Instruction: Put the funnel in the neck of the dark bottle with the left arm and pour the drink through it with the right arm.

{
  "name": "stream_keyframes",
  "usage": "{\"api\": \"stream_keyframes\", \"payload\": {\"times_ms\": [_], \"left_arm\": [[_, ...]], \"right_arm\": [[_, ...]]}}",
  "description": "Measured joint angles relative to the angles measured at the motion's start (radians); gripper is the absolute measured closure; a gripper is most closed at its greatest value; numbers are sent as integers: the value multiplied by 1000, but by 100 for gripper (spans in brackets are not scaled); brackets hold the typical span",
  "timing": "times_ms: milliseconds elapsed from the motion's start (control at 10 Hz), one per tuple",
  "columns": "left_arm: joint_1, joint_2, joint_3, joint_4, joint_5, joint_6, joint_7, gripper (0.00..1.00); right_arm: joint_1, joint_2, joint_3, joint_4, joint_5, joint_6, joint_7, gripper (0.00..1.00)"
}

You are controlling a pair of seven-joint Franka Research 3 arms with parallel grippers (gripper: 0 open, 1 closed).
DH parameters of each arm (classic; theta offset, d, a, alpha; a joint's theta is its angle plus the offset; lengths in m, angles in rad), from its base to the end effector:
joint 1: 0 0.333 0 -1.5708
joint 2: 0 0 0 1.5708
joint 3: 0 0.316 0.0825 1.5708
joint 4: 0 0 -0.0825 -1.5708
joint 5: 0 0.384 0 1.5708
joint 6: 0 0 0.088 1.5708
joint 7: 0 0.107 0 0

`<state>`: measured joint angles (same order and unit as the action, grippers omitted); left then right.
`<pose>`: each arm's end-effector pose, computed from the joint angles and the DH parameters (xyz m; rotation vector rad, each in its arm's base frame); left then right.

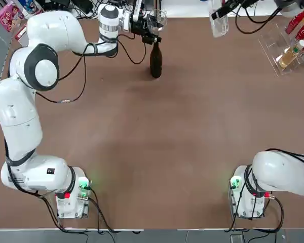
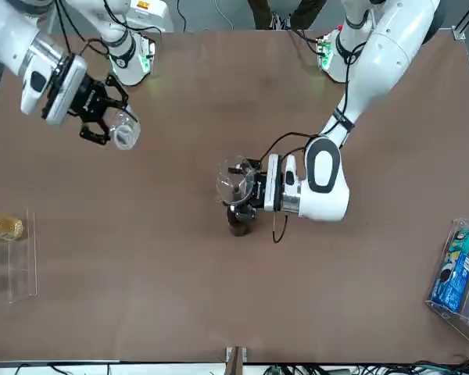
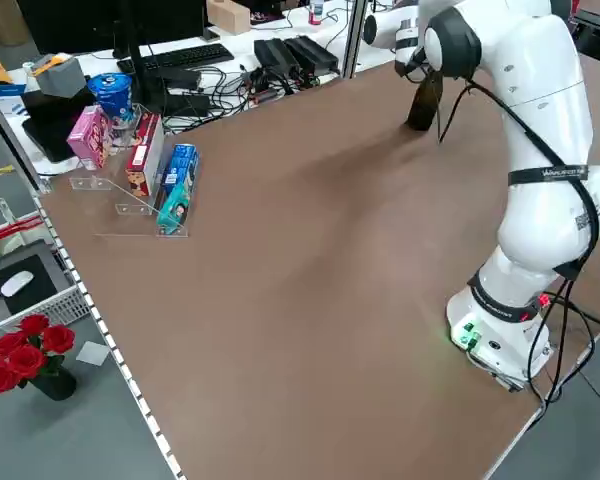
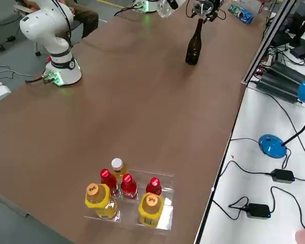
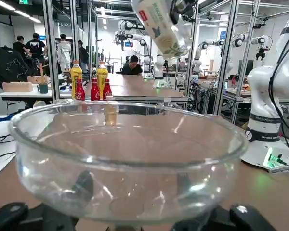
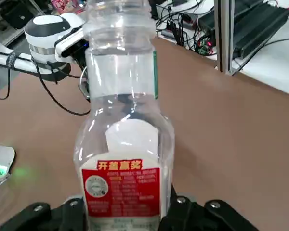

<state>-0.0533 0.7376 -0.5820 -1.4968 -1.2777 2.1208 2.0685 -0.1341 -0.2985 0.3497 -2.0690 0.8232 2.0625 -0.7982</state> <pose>0.6123 -0.3942 0.3303 1.1854 -1.3953 0.9771 0.4785 0.1639 0.5896 -2.3536 -0.8800 -0.6001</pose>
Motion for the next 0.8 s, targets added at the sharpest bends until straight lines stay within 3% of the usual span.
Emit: {"api": "stream_keyframes", "payload": {"times_ms": [500, 600, 800], "left_arm": [[10, 13, 0, -1, 0, -14, 26, 48], [11, 13, 0, 0, 0, -16, 26, 59], [14, 13, 0, 0, 0, -17, 26, 65]], "right_arm": [[0, -58, 180, -3, -131, 33, 419, 49], [0, -62, 207, -2, -153, 38, 487, 49], [0, -66, 263, 14, -199, 44, 639, 49]]}}
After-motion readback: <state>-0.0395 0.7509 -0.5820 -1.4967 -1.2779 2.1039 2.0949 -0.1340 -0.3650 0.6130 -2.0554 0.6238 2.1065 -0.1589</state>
